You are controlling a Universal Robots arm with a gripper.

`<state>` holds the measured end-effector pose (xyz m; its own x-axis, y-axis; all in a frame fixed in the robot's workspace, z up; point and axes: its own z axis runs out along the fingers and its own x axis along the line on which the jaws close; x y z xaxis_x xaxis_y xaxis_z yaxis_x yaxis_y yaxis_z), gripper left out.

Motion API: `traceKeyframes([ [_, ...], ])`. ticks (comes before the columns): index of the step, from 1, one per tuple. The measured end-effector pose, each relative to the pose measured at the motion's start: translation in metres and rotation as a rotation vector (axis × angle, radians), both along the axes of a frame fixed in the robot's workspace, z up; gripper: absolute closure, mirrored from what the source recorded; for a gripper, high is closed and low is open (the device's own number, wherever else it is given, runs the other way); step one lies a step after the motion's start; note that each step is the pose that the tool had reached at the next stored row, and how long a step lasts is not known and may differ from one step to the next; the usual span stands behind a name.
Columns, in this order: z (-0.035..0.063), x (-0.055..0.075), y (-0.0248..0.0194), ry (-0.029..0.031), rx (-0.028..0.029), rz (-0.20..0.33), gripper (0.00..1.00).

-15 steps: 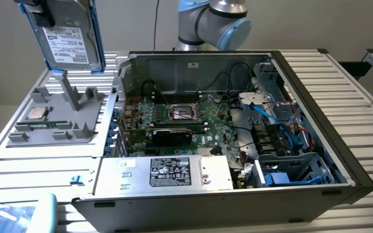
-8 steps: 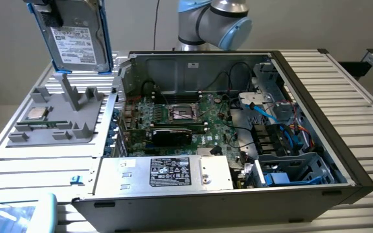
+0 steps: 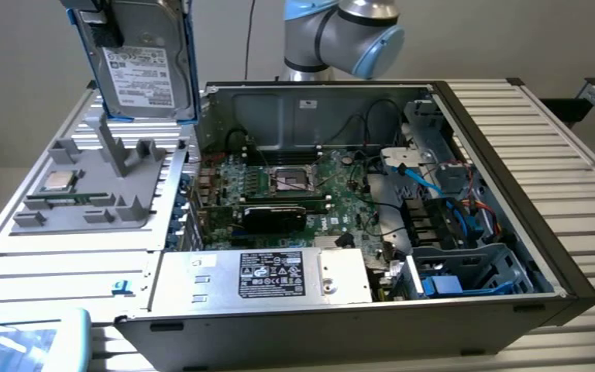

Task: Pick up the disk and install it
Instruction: 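Pick up the disk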

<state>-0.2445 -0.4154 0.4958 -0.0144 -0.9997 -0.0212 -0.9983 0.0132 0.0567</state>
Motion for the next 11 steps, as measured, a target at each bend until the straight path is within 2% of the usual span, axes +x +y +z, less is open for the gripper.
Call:
traceKeyframes([
  [11, 0.0005, 0.029, -0.0258, 0.0001, -0.0001, 0.000, 0.63],
])
